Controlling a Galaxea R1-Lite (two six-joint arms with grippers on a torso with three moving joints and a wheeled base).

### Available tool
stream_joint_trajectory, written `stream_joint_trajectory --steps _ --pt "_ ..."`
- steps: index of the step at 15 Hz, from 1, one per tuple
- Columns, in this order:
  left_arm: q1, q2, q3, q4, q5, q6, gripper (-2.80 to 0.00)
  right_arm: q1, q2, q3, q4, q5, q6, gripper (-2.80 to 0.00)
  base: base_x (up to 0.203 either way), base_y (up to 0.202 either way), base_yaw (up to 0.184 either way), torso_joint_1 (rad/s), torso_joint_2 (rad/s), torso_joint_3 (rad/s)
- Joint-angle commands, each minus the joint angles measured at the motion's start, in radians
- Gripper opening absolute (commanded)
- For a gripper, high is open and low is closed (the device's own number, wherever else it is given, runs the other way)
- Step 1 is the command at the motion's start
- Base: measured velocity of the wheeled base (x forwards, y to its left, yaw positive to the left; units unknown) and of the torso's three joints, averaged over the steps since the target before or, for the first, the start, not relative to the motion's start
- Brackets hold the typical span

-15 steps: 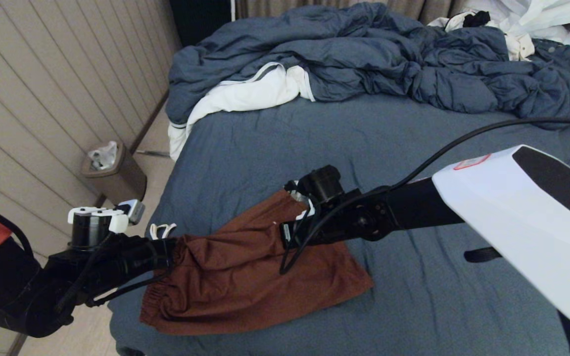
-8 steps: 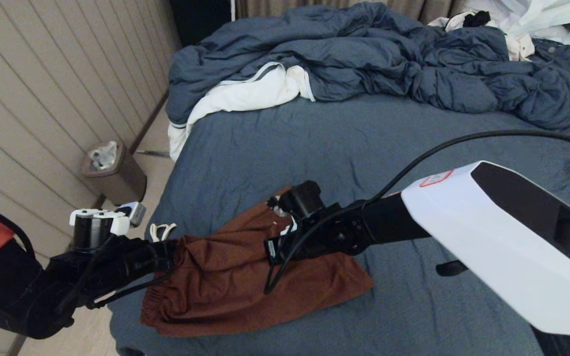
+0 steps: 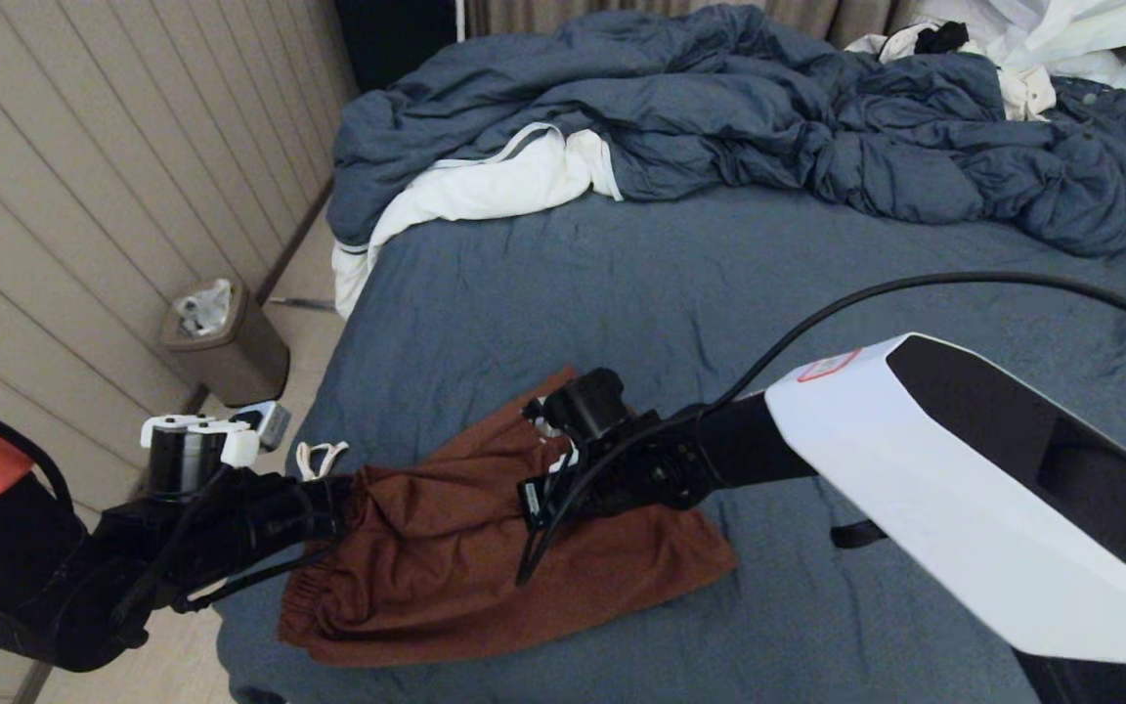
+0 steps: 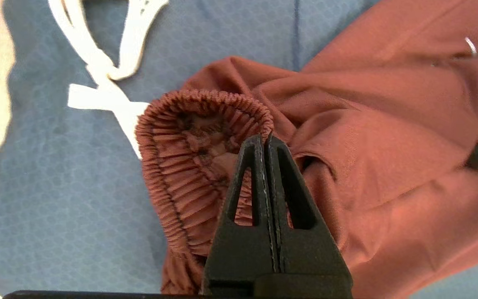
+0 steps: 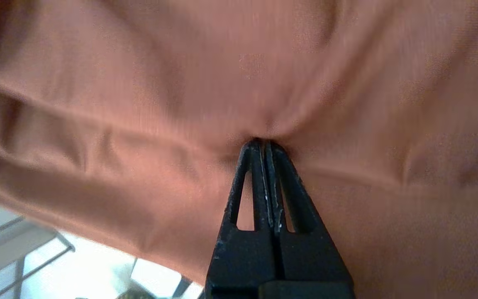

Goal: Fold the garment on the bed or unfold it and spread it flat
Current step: Fold the brown shorts

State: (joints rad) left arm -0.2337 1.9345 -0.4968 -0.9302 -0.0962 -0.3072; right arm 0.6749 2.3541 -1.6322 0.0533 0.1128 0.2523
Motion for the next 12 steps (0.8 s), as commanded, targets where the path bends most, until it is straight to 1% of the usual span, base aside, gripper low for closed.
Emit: stream_joint_trajectory --steps 1,3,5,6,7,8,9,11,12 --pt "-0.015 0.001 0.011 -0.006 0.0 -0.003 -2.8 -0.006 0.059 -0.102 0.025 -0.022 0.003 -2.8 0.0 0.0 0.0 0.0 0.0 0.0" --pt "-0.028 0.005 0.013 -0.006 0.0 -0.005 -2.8 -0.005 0.103 -0.208 0.061 -0.072 0.005 -2.8 0.0 0.0 0.0 0.0 0.0 0.0" --pt "-0.029 0.011 0.012 -0.006 0.0 -0.004 -2.8 -0.001 0.157 -0.309 0.074 -0.141 0.003 -2.8 0.0 0.0 0.0 0.0 0.0 0.0" --pt "-0.029 0.011 0.012 -0.006 -0.002 -0.004 -2.8 0.002 0.178 -0.33 0.07 -0.17 -0.015 -2.8 0.0 0.0 0.0 0.0 0.0 0.0" --pt "-0.029 0.012 0.012 -0.006 -0.002 -0.004 -2.8 0.004 0.182 -0.333 0.063 -0.18 -0.024 -2.8 0.0 0.0 0.0 0.0 0.0 0.0" --pt "-0.03 0.015 0.012 -0.006 -0.002 -0.004 -2.8 0.011 0.186 -0.332 0.015 -0.208 -0.025 -2.8 0.0 0.0 0.0 0.0 0.0 0.0" --pt "-0.03 0.023 0.011 -0.006 -0.001 -0.004 -2.8 0.016 0.195 -0.332 -0.058 -0.255 -0.026 -2.8 0.0 0.0 0.0 0.0 0.0 0.0" --pt "-0.032 0.026 0.007 -0.006 0.0 -0.004 -2.8 0.027 0.212 -0.331 -0.187 -0.376 -0.033 -2.8 0.0 0.0 0.0 0.0 0.0 0.0" --pt "-0.03 0.031 0.006 -0.007 0.001 -0.008 -2.8 0.031 0.205 -0.331 -0.204 -0.399 -0.033 -2.8 0.0 0.0 0.0 0.0 0.0 0.0"
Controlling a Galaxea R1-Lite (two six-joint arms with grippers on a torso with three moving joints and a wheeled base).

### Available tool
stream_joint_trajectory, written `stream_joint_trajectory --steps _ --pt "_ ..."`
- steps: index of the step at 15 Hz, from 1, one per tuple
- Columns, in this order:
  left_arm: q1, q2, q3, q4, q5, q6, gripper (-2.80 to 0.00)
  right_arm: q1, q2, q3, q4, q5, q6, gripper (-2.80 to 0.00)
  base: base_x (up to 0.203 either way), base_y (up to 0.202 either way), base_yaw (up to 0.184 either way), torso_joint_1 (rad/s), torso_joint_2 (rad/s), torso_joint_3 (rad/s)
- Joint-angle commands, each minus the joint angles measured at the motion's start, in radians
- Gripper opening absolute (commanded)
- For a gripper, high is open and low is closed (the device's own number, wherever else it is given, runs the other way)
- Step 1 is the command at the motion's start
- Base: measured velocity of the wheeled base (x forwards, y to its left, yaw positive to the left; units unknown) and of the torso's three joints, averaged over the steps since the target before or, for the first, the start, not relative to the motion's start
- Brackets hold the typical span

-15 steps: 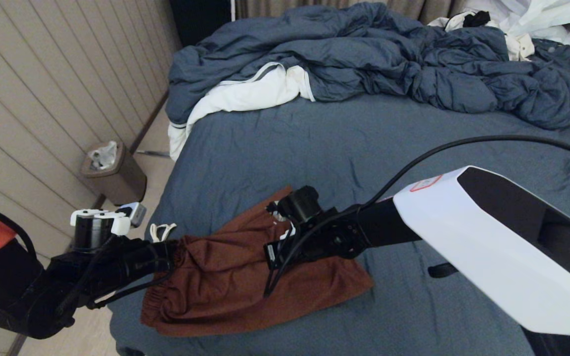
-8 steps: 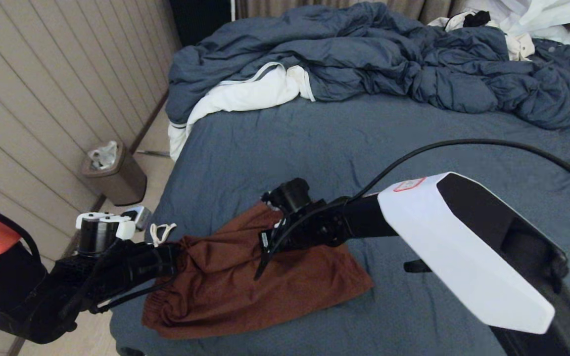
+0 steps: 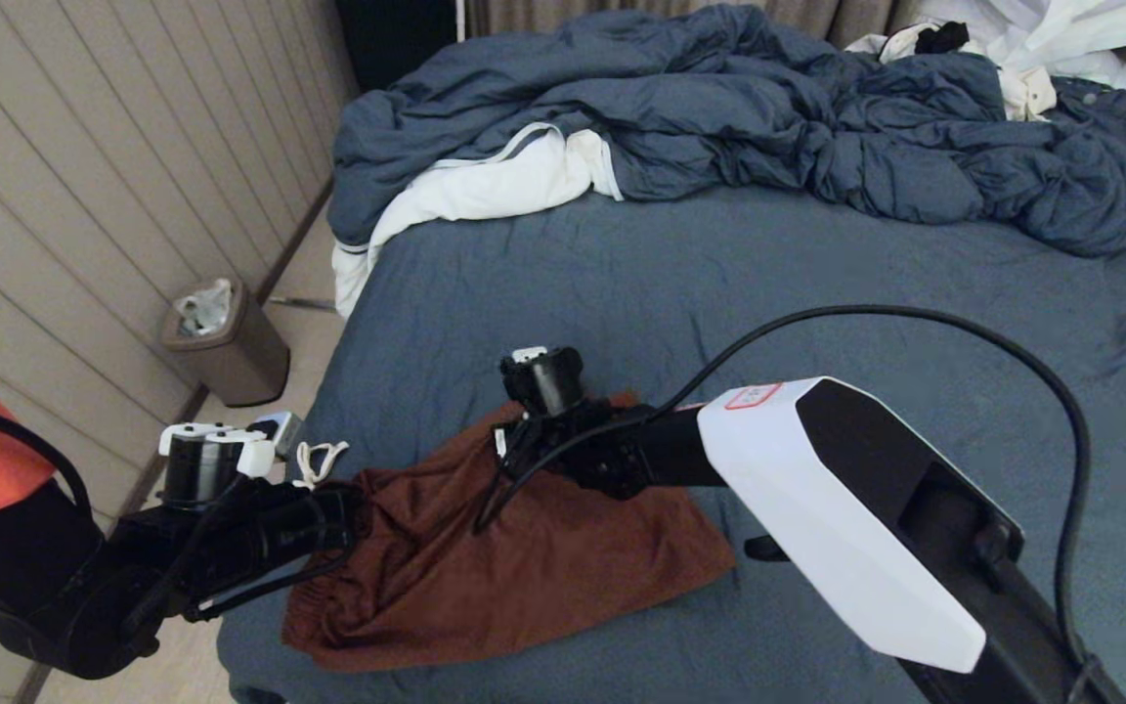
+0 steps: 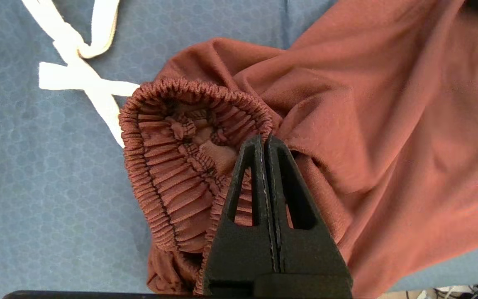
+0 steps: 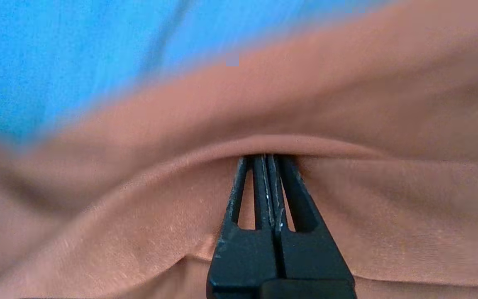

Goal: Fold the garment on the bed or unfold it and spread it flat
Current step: Fold the brown shorts

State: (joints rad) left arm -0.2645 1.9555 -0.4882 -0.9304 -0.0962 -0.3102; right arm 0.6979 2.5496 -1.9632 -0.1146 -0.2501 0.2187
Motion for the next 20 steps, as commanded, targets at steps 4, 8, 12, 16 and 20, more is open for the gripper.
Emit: stream_joint_trajectory --steps 4,8,12,16,20 --pt "0.002 0.002 -0.003 -0.048 0.009 -0.015 -2.8 0.012 -0.047 0.0 -0.035 -0.054 0.003 -2.8 0.0 0.0 0.0 0.0 0.0 0.0" --pt "0.023 -0.011 0.023 -0.114 0.054 -0.013 -2.8 0.002 -0.092 0.043 -0.022 -0.061 -0.001 -2.8 0.0 0.0 0.0 0.0 0.0 0.0" --pt "0.041 -0.027 0.117 -0.232 0.063 0.011 -2.8 -0.014 -0.146 0.082 0.054 -0.06 0.0 -2.8 0.0 0.0 0.0 0.0 0.0 0.0" --pt "0.046 -0.011 0.209 -0.349 0.064 0.026 -2.8 -0.026 -0.167 0.091 0.125 -0.061 -0.004 -2.8 0.0 0.0 0.0 0.0 0.0 0.0" --pt "0.047 0.029 0.224 -0.391 0.065 0.04 0.0 -0.049 -0.187 0.115 0.144 -0.08 0.001 -2.8 0.0 0.0 0.0 0.0 0.0 0.0"
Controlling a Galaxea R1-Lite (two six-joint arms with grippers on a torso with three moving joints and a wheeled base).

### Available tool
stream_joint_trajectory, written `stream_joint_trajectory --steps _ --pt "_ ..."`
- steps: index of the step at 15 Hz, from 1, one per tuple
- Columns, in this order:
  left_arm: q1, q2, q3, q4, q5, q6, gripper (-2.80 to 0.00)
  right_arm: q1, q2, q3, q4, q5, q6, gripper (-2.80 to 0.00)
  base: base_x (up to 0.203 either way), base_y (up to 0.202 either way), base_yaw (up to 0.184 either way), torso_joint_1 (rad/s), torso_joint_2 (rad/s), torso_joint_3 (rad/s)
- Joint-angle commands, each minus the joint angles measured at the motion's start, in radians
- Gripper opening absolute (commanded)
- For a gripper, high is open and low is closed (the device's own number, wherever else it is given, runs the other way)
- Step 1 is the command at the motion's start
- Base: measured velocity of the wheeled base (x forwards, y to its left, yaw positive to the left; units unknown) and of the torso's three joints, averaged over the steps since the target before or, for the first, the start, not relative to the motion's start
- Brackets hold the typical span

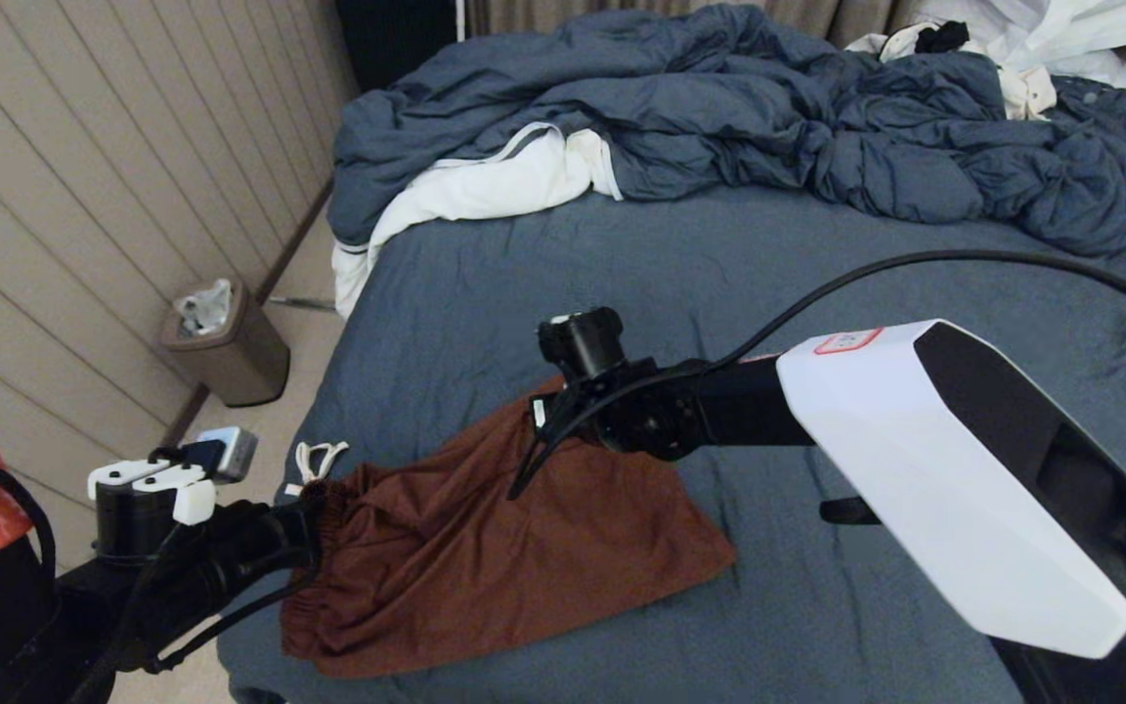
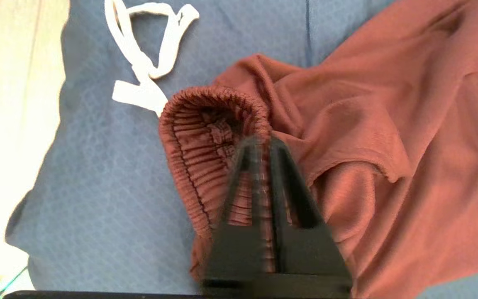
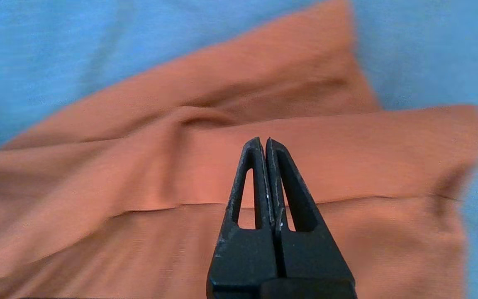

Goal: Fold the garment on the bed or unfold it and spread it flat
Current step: Fold the brown shorts

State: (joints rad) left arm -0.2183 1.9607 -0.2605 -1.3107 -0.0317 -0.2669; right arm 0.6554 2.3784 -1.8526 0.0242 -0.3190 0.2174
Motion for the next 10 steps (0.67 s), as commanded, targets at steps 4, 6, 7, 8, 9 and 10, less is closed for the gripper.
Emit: stream_joint_trajectory --steps 4,6,7,8,9,10 --pt "0.018 0.033 -0.016 -0.052 0.009 -0.006 0.0 -0.01 -0.021 0.016 0.013 -0.022 0.002 -2.8 0.0 0.0 0.0 0.0 0.0 0.0" --pt "0.037 0.039 -0.03 -0.075 0.044 -0.005 0.0 -0.022 -0.02 0.019 0.013 -0.022 0.001 -2.8 0.0 0.0 0.0 0.0 0.0 0.0" --pt "0.056 0.038 -0.039 -0.079 0.05 -0.003 0.0 -0.023 -0.021 0.016 0.013 -0.022 -0.003 -2.8 0.0 0.0 0.0 0.0 0.0 0.0" --pt "0.074 0.035 -0.04 -0.07 0.047 -0.003 0.0 -0.023 -0.021 0.016 0.013 -0.022 -0.004 -2.8 0.0 0.0 0.0 0.0 0.0 0.0" --pt "0.081 0.031 -0.03 -0.058 0.038 -0.004 0.0 -0.023 -0.025 0.018 0.013 -0.022 -0.003 -2.8 0.0 0.0 0.0 0.0 0.0 0.0" --pt "0.088 0.03 -0.02 -0.047 0.028 -0.006 0.0 -0.023 -0.029 0.02 0.013 -0.022 -0.003 -2.8 0.0 0.0 0.0 0.0 0.0 0.0"
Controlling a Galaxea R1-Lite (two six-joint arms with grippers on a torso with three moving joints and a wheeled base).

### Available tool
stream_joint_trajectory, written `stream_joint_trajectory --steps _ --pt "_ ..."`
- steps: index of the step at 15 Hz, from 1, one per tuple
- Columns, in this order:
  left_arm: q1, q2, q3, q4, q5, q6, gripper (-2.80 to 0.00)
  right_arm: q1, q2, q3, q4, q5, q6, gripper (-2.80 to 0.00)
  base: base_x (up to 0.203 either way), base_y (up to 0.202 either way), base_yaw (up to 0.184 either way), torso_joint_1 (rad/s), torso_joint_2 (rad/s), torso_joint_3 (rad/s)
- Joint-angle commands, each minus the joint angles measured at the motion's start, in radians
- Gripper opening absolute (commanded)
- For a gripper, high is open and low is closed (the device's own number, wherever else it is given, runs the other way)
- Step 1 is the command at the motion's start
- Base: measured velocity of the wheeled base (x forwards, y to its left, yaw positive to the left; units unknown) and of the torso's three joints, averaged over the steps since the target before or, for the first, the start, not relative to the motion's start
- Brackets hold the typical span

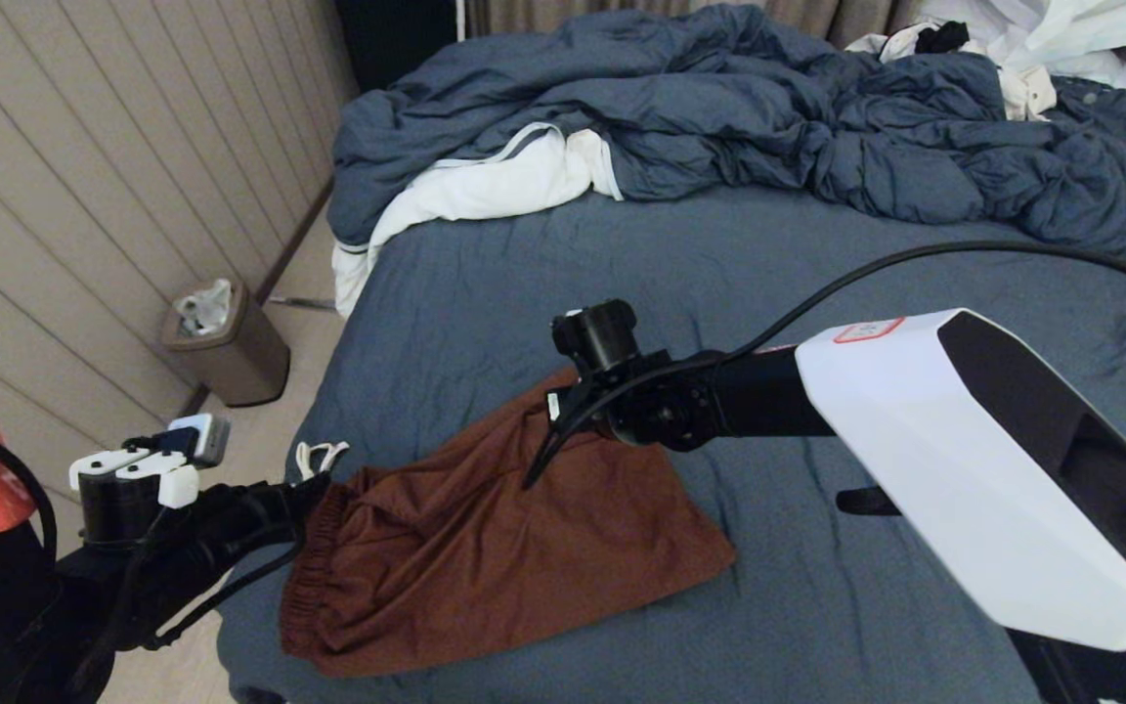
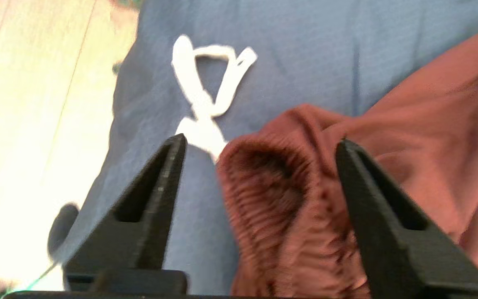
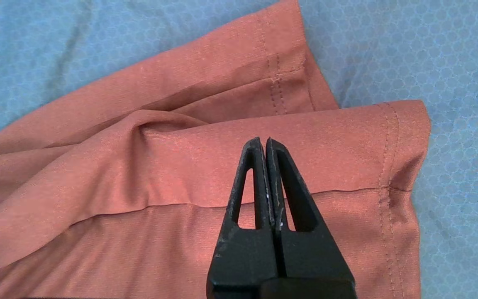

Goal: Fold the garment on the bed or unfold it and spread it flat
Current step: Fold the brown shorts

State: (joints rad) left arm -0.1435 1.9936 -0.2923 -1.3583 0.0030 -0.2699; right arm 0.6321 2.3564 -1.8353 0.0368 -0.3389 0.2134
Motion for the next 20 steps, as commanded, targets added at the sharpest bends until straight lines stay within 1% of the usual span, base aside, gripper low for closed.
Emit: stream_joint_trajectory --steps 1,2,5,8,10,11,17,20 --pt "0.023 -0.006 0.025 0.031 -0.039 -0.008 0.0 0.0 -0.011 0.008 0.0 -0.002 0.0 -2.8 0.0 0.0 0.0 0.0 0.0 0.0" --pt "0.028 -0.011 0.027 0.07 -0.067 -0.014 0.0 0.0 -0.011 0.008 -0.002 -0.002 0.001 -2.8 0.0 0.0 0.0 0.0 0.0 0.0" --pt "0.026 -0.038 0.015 0.192 -0.133 -0.073 0.0 -0.005 -0.015 0.009 -0.002 -0.002 0.001 -2.8 0.0 0.0 0.0 0.0 0.0 0.0" --pt "0.026 -0.119 -0.028 0.346 -0.185 -0.127 0.0 -0.019 -0.04 0.019 -0.001 0.0 0.001 -2.8 0.0 0.0 0.0 0.0 0.0 0.0" --pt "0.027 -0.172 -0.064 0.464 -0.247 -0.169 0.0 -0.038 -0.046 0.029 -0.002 0.0 0.001 -2.8 0.0 0.0 0.0 0.0 0.0 0.0" --pt "0.027 -0.178 -0.074 0.495 -0.266 -0.181 0.0 -0.038 -0.046 0.034 -0.002 0.001 0.001 -2.8 0.0 0.0 0.0 0.0 0.0 0.0" --pt "0.037 -0.085 -0.06 0.487 -0.265 -0.174 0.0 -0.043 -0.057 0.024 -0.002 0.009 -0.002 -2.8 0.0 0.0 0.0 0.0 0.0 0.0" --pt "0.044 -0.05 -0.059 0.47 -0.264 -0.17 0.0 -0.063 -0.056 0.039 -0.005 0.016 0.001 -2.8 0.0 0.0 0.0 0.0 0.0 0.0"
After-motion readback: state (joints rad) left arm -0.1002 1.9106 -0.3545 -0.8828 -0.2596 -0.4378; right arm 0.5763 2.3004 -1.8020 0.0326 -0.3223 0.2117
